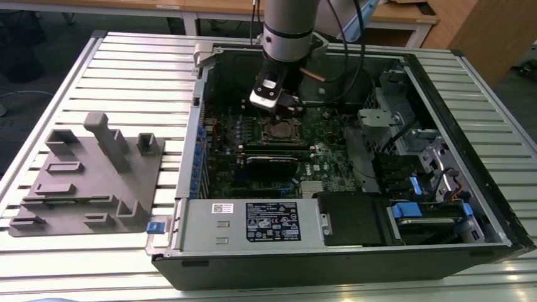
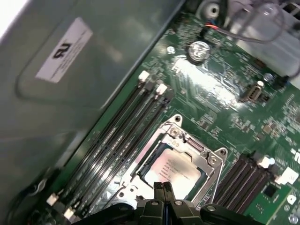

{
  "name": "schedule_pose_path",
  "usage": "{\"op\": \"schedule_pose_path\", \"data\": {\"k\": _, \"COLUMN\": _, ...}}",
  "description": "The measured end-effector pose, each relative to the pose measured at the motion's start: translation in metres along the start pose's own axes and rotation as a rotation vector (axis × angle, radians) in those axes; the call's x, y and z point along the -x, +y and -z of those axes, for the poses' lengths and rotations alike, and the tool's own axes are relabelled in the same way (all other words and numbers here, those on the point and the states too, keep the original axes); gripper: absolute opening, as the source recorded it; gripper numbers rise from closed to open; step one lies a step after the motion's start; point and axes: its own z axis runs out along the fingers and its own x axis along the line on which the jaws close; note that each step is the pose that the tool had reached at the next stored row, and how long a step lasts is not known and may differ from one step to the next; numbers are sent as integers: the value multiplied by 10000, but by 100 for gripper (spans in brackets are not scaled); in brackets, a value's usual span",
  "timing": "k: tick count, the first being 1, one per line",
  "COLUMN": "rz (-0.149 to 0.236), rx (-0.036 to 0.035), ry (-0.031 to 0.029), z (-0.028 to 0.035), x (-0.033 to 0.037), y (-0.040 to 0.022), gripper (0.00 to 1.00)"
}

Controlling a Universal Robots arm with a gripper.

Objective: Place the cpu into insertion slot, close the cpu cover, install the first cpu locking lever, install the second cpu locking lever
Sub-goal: 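Close the cpu cover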

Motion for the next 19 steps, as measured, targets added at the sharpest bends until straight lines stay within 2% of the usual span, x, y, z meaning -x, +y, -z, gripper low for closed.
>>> {"op": "schedule_pose_path", "data": {"k": 19, "rz": 3457, "rx": -64, "ry": 130, "z": -32, "x": 1, "y": -1, "gripper": 11}}
